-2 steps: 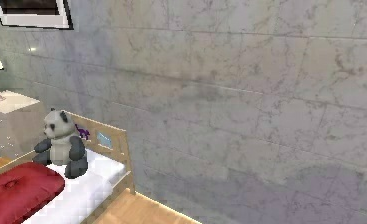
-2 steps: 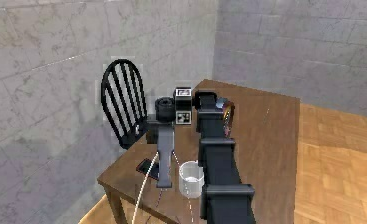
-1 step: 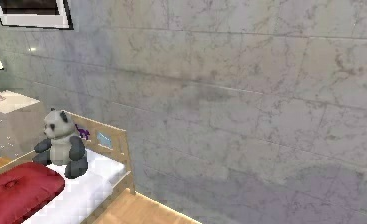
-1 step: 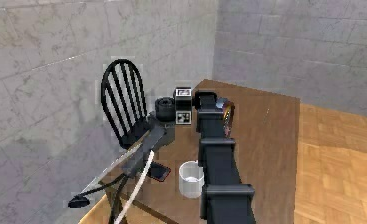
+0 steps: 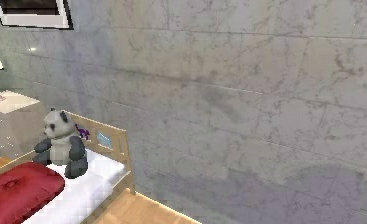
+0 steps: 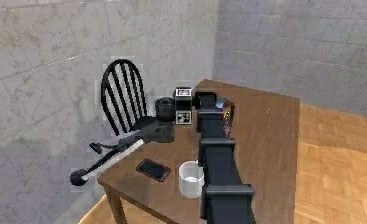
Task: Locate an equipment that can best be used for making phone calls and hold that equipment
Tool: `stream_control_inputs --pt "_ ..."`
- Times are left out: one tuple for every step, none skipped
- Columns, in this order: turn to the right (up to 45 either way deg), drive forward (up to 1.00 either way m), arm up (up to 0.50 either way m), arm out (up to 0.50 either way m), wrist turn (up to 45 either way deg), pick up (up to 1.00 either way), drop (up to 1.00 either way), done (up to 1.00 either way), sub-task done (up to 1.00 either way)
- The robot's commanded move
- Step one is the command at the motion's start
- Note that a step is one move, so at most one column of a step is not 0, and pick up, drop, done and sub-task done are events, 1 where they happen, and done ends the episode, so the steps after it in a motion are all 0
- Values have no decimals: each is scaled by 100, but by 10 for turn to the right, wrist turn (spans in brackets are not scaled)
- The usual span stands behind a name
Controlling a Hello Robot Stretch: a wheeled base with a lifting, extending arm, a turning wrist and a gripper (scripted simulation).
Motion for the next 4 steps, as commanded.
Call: stream_control_inputs --pt "0 0 0 0 450 0 0 0 0" --pt "0 0 0 0 300 0 0 0 0" --pt "0 0 -30 0 0 0 0 0 0" --pt "0 0 0 0 0 100 0 0 0"
